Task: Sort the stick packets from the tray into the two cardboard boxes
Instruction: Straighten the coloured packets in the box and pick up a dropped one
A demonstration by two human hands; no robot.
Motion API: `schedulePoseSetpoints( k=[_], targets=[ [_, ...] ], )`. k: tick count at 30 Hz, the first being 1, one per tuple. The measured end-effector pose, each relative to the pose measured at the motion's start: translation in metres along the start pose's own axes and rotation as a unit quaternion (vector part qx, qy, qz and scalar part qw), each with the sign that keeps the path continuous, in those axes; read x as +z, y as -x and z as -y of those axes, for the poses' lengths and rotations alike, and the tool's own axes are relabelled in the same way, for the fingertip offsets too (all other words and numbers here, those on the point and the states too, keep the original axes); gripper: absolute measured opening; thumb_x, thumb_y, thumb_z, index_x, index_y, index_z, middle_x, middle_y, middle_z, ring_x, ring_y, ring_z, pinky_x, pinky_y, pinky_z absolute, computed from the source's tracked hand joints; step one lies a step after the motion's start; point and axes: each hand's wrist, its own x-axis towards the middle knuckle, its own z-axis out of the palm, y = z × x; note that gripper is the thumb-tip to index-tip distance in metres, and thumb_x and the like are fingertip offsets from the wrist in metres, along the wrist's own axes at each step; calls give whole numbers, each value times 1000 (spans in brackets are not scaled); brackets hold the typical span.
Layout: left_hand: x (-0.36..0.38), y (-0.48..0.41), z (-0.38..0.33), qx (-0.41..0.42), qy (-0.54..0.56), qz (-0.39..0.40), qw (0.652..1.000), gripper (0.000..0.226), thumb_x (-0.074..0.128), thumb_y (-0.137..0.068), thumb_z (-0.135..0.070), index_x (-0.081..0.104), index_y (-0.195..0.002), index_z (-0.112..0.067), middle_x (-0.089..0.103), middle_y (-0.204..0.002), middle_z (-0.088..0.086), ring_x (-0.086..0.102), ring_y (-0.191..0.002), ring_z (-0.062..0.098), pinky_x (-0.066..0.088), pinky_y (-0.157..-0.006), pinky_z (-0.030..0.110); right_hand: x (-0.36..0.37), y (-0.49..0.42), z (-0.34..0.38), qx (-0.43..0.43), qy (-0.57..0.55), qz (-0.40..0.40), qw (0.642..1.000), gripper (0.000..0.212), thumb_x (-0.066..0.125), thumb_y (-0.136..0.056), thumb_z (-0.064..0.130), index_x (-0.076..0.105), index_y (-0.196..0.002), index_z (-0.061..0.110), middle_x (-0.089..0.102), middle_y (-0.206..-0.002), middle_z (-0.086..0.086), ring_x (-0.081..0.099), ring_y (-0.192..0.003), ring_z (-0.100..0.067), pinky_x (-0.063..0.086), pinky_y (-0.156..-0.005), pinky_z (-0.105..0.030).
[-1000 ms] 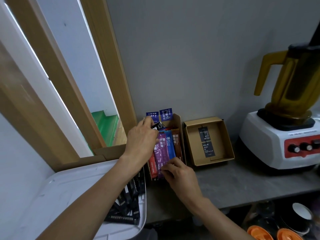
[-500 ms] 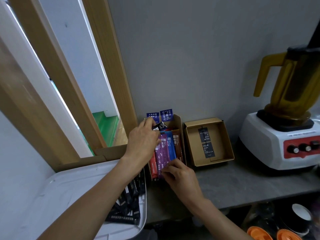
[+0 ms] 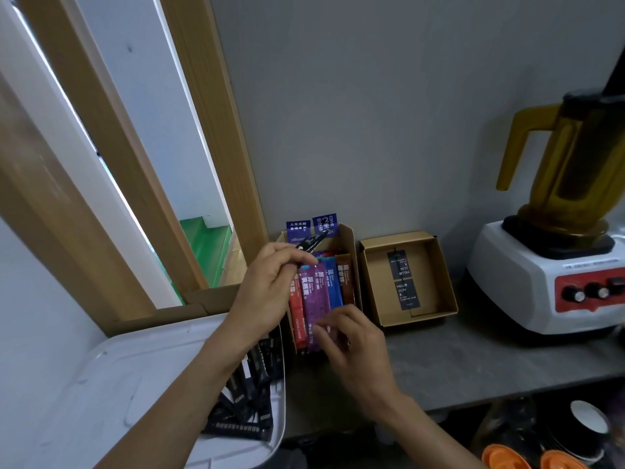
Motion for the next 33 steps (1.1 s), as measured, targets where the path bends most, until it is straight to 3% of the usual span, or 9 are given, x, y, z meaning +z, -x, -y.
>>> schedulePoseSetpoints(
  k=[3, 7, 10, 15, 18, 20, 22, 29, 33],
  targets=[
    [3, 6, 0, -77, 178, -44, 980, 12, 50, -106, -15, 60, -105, -20, 66, -116, 9, 70, -104, 15, 58, -68, 24, -9, -9, 20, 86, -143, -23, 986, 25, 66, -90, 45, 71, -103, 24, 68, -106, 12, 68, -101, -3, 57, -76, -15],
    [12, 7, 0, -137, 426, -24, 894, 26, 44, -104, -1, 59, -117, -17, 67, -119, 20, 68, -98, 27, 59, -85, 40, -20, -20, 36, 175, -328, 44, 927, 25, 76, -86, 35, 74, -91, 10, 77, -91, -9, 71, -76, -12, 55, -63, -23],
    [21, 4, -2, -121, 481, -3, 869, 38, 38, -104, 5, 51, -134, -14, 65, -134, 23, 70, -113, 30, 60, -93, 42, -19, -21, 40, 195, -366, 59, 908, 17, 81, -85, 24, 73, -84, 10, 77, -83, -9, 67, -68, -9, 53, -60, -22],
    [26, 2, 0, -111, 510, 50, 851, 48, 30, -105, 8, 40, -146, -16, 58, -142, 24, 61, -128, 40, 59, -91, 46, -26, -24, 39, 220, -425, -10, 878, 21, 83, -80, 10, 63, -86, 4, 72, -79, -8, 69, -71, -11, 55, -62, -21],
    [23, -2, -2, -103, 447, 14, 889, 34, 41, -108, -9, 48, -141, -11, 68, -122, 18, 66, -121, 37, 56, -97, 48, -29, -23, 34, 224, -421, -14, 879, 36, 86, -71, 16, 63, -94, 3, 70, -82, -9, 68, -77, -19, 58, -71, -33],
    [16, -7, -5, -74, 295, -42, 952, 31, 54, -105, -23, 56, -133, -10, 73, -116, 11, 71, -112, 31, 57, -93, 46, -29, -18, 30, 227, -412, -7, 882, 44, 86, -66, 23, 69, -102, 5, 72, -84, -6, 68, -80, -21, 59, -74, -36],
    [6, -14, -9, -33, 131, -68, 988, 24, 61, -101, -24, 64, -122, -14, 78, -108, 3, 76, -101, 22, 61, -83, 45, -28, -13, 27, 221, -401, -2, 889, 40, 85, -67, 24, 74, -102, 8, 75, -87, -6, 68, -81, -17, 56, -68, -29],
    [-9, -27, -17, -47, -39, 17, 998, 31, 74, -83, -39, 77, -110, -23, 79, -99, -6, 74, -101, 10, 65, -77, 47, -29, 1, 14, 231, -376, -11, 897, 26, 80, -79, 23, 74, -102, 12, 79, -103, -3, 75, -94, -17, 59, -68, -26],
    [-21, -40, -26, -77, -137, 94, 983, 27, 80, -81, -33, 79, -107, -27, 78, -96, -13, 71, -103, 8, 62, -71, 29, -31, 10, 3, 242, -351, -38, 904, 17, 80, -84, 18, 75, -100, 15, 79, -102, -1, 75, -94, -20, 61, -69, -30]
  ],
)
